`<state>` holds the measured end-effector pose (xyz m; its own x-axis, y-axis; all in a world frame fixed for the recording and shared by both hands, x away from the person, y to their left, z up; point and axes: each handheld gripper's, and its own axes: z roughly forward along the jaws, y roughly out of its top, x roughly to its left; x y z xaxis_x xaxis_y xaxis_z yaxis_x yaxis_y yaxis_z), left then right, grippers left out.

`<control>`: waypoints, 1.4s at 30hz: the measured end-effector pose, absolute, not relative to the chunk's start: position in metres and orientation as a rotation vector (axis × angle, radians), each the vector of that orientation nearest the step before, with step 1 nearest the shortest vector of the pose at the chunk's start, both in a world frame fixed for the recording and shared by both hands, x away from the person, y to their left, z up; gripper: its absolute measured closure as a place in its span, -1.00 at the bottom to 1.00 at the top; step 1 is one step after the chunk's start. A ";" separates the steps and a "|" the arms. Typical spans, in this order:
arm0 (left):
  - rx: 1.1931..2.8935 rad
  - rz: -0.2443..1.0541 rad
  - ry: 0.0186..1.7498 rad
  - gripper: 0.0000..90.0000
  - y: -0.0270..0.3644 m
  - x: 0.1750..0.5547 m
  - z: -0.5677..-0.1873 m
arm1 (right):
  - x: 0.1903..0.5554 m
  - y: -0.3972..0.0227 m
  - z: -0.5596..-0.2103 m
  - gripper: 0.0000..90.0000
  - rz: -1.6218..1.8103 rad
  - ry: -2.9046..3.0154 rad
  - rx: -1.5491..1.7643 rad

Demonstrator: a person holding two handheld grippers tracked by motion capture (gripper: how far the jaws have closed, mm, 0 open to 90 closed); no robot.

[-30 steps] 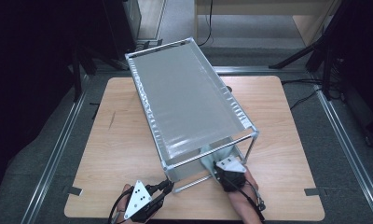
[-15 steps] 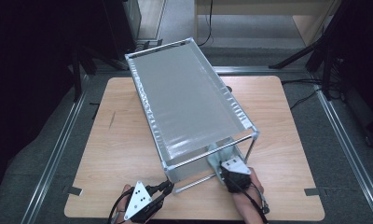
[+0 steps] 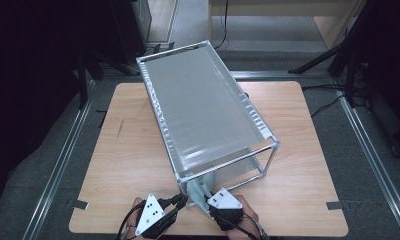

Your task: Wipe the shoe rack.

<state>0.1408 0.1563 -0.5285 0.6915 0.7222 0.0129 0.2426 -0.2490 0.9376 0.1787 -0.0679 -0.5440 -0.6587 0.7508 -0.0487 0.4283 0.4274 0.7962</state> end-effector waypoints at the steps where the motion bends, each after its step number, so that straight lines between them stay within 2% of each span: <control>1: 1.813 0.550 0.764 0.81 0.156 0.141 -0.528 | 0.182 -0.076 -0.544 0.82 1.098 2.273 1.031; 10: 1.809 0.552 0.781 0.81 0.158 0.144 -0.529 | 0.208 -0.178 -0.533 0.83 0.941 2.097 1.269; 14: 1.807 0.558 0.776 0.81 0.158 0.144 -0.529 | 0.208 -0.214 -0.502 0.85 1.062 2.009 1.334; 18: 1.808 0.556 0.773 0.81 0.158 0.144 -0.529 | 0.194 -0.227 -0.461 0.85 1.186 1.946 1.248; 23: 1.813 0.561 0.773 0.81 0.158 0.144 -0.529 | 0.175 -0.223 -0.408 0.86 1.290 1.853 1.108; 26: 1.815 0.562 0.773 0.81 0.159 0.143 -0.530 | 0.173 -0.211 -0.389 0.86 1.334 1.785 1.044; 33: 1.814 0.567 0.769 0.80 0.160 0.145 -0.531 | 0.207 -0.172 -0.399 0.85 1.337 1.704 1.060; 42: 1.820 0.556 0.762 0.81 0.163 0.147 -0.530 | 0.188 -0.112 -0.397 0.85 1.406 1.848 0.908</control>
